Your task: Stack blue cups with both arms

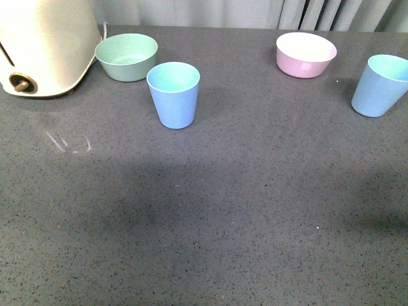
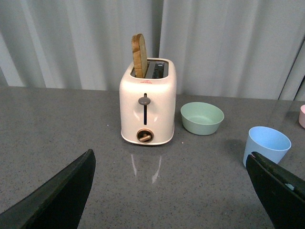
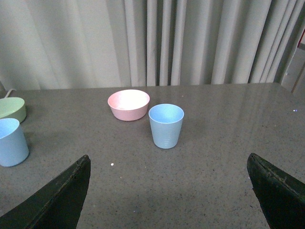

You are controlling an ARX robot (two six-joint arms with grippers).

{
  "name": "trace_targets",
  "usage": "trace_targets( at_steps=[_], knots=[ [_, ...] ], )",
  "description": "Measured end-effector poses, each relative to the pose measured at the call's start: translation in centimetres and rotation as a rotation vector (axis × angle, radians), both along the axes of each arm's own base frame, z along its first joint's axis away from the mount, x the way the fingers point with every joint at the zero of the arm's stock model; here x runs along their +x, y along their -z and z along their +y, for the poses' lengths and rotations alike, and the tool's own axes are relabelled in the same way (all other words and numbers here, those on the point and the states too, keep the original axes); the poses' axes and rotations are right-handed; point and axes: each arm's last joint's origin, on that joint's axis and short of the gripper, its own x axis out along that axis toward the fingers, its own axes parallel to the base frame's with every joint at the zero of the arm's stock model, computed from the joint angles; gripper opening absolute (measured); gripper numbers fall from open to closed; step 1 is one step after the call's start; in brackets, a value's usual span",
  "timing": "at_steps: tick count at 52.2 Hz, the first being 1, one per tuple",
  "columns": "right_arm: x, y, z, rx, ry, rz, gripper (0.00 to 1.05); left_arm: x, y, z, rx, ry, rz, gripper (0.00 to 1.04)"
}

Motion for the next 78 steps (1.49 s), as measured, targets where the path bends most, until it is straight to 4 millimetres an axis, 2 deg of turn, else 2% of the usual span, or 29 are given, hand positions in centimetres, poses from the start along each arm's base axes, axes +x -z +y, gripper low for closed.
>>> trace_targets(
  at_steps=[38, 40, 44, 46, 49, 52, 61, 70, 78],
  knots=[
    [0.0, 0.0, 0.0, 0.0, 0.0, 0.0, 0.96, 0.0, 0.0, 0.0, 0.0, 0.0, 0.0, 0.96],
    [0.0, 0.0, 0.0, 0.0, 0.0, 0.0, 0.96, 0.1, 0.1, 0.0, -0.017, 0.02, 0.039, 0.96],
    [0.0, 0.0, 0.0, 0.0, 0.0, 0.0, 0.96, 0.3, -0.2, -0.1, -0.134, 0.128, 0.351, 0.96],
    [0.0, 0.0, 0.0, 0.0, -0.001, 0.0, 0.96, 0.9, -0.5, -0.3, -0.209, 0.16, 0.506, 0.96],
    [0.0, 0.0, 0.0, 0.0, -0.001, 0.0, 0.96, 2.1, -0.8, -0.4, -0.268, 0.17, 0.601, 0.96],
    [0.0, 0.0, 0.0, 0.0, -0.001, 0.0, 0.96, 3.4, -1.1, -0.6, -0.294, 0.17, 0.631, 0.96],
    [0.0, 0.0, 0.0, 0.0, 0.0, 0.0, 0.96, 8.8, -2.4, -1.7, -0.33, 0.19, 0.672, 0.96],
    [0.0, 0.0, 0.0, 0.0, 0.0, 0.0, 0.96, 14.3, -2.1, -4.2, -0.326, 0.23, 0.768, 0.96],
    [0.0, 0.0, 0.0, 0.0, 0.0, 0.0, 0.96, 19.1, -1.7, -7.7, -0.316, 0.292, 0.826, 0.96]
  ],
)
